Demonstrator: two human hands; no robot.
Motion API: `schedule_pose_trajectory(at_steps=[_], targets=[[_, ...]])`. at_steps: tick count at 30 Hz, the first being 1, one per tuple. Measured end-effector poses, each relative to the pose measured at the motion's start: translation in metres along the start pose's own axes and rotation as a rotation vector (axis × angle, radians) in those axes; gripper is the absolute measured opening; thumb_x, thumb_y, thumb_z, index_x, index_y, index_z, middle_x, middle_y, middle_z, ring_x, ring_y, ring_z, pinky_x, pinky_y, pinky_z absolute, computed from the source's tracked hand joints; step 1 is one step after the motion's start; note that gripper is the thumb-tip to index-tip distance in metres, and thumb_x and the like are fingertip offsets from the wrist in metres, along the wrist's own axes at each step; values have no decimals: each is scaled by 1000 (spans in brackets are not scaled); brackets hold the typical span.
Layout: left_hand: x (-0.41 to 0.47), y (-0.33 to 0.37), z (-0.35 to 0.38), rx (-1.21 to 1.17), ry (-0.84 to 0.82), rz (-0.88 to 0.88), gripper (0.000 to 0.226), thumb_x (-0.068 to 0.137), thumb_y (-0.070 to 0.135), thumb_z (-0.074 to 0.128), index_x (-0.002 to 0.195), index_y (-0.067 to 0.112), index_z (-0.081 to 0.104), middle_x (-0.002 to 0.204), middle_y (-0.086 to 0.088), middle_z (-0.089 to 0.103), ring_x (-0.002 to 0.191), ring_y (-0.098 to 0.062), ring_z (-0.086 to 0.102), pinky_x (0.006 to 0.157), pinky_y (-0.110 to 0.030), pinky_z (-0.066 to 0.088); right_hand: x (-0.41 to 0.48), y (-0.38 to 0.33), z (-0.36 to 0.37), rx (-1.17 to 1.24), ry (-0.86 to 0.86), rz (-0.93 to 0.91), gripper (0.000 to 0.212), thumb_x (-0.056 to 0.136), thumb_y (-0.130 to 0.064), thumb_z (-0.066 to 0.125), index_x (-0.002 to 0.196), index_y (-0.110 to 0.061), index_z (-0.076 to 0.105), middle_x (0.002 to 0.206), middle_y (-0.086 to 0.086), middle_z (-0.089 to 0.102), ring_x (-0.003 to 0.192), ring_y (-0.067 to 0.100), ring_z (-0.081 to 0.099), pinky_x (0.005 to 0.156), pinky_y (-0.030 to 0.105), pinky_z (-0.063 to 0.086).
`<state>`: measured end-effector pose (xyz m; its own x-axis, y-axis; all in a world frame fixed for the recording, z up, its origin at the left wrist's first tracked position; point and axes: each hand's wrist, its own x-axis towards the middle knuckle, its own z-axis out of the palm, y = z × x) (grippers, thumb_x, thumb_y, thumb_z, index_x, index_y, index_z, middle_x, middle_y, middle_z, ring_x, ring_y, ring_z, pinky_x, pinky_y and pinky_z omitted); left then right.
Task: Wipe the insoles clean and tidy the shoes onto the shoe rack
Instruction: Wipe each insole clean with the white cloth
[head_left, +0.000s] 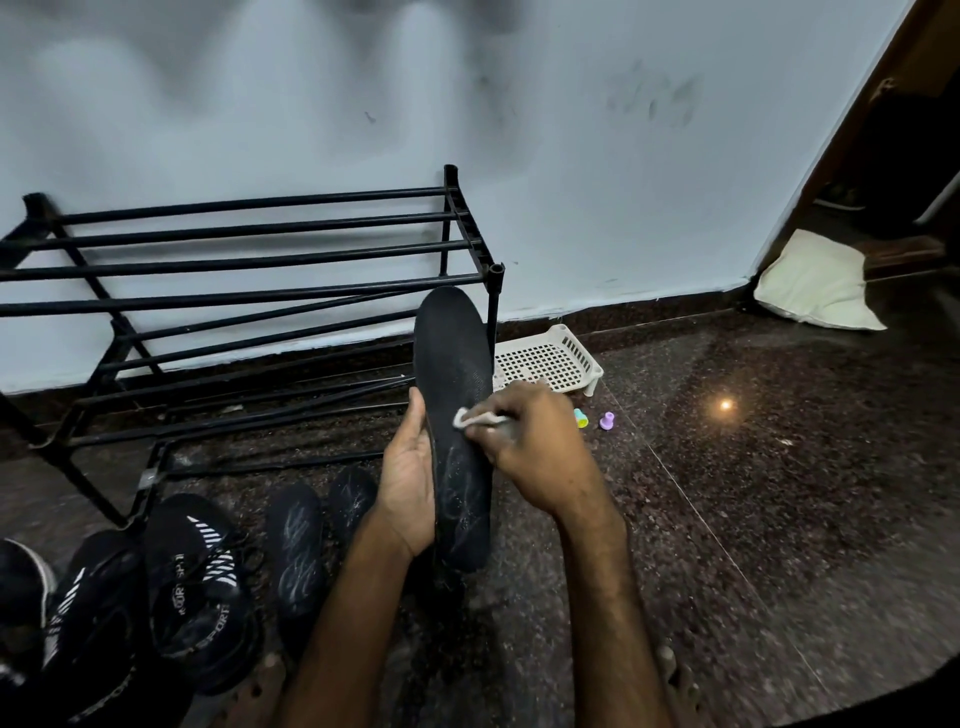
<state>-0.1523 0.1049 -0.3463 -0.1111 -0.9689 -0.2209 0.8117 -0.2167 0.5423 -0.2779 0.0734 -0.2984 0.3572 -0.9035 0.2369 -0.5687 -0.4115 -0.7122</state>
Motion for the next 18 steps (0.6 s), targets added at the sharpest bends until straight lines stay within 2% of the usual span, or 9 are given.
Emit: schedule_pose_trajectory(at_steps=[2, 3, 6, 8, 10, 13, 14, 16, 18], targets=[[1, 0, 0, 1, -11, -15, 67, 95, 60, 39, 120, 5, 68, 118, -15, 68, 106, -25, 66, 94, -36, 54, 2, 4, -2, -84, 199, 66, 15, 81, -18, 78, 96, -16, 76, 94, -4, 67, 89, 8, 57, 102, 43, 46], [1, 0, 0, 2, -20, -15, 66, 95, 59, 39, 117, 5, 70, 115, -15, 69, 104, -25, 68, 92, -35, 56, 3, 3, -2, -73, 219, 70, 16, 81, -17, 77, 97, -15, 76, 95, -4, 66, 90, 9, 58, 99, 39, 48], [-1, 0, 4, -21, -22, 2, 68, 94, 60, 38, 112, 4, 72, 110, -19, 70, 99, -29, 70, 84, -40, 59, -3, -8, -3, 129, -101, 1, 14, 81, -16, 78, 95, -17, 77, 93, -6, 66, 86, 5, 60, 76, 16, 47], [-1, 0, 3, -39, -10, 7, 68, 95, 60, 38, 112, 4, 72, 111, -19, 70, 99, -30, 70, 84, -41, 59, -5, -9, -4, 105, -153, -36, 14, 80, -17, 79, 94, -18, 78, 92, -7, 67, 83, 0, 59, 73, 12, 44], [-1, 2, 2, -20, -6, -6, 66, 95, 59, 38, 113, 5, 71, 111, -16, 71, 98, -26, 70, 84, -37, 59, 0, -2, -6, -44, 50, 11, 17, 82, -18, 77, 99, -17, 77, 97, -5, 67, 87, 1, 55, 83, 17, 47], [0, 1, 1, 12, -34, -43, 63, 96, 57, 38, 107, 7, 75, 105, -12, 73, 93, -23, 71, 82, -32, 59, 6, 0, -2, -123, 303, 11, 18, 83, -12, 76, 100, -15, 75, 99, -2, 64, 93, 7, 54, 98, 38, 50], [-1, 1, 2, 30, -41, -49, 64, 97, 57, 36, 106, 7, 76, 105, -13, 73, 93, -23, 71, 80, -33, 59, 7, -3, -1, -70, 271, -29, 17, 82, -11, 76, 99, -16, 76, 98, -3, 64, 93, 9, 56, 93, 34, 51], [-2, 1, 3, 33, -47, -53, 67, 97, 58, 34, 105, 7, 76, 107, -16, 72, 96, -26, 71, 80, -36, 59, 2, -7, -3, 48, 36, -71, 15, 81, -14, 78, 95, -19, 77, 93, -6, 64, 89, 8, 59, 80, 16, 48], [-3, 2, 0, 39, -45, -56, 71, 96, 61, 33, 107, 5, 75, 108, -18, 71, 95, -28, 71, 81, -39, 59, -2, -4, -11, 56, -151, -54, 14, 79, -15, 80, 92, -19, 78, 91, -7, 65, 84, 5, 60, 73, 13, 45]])
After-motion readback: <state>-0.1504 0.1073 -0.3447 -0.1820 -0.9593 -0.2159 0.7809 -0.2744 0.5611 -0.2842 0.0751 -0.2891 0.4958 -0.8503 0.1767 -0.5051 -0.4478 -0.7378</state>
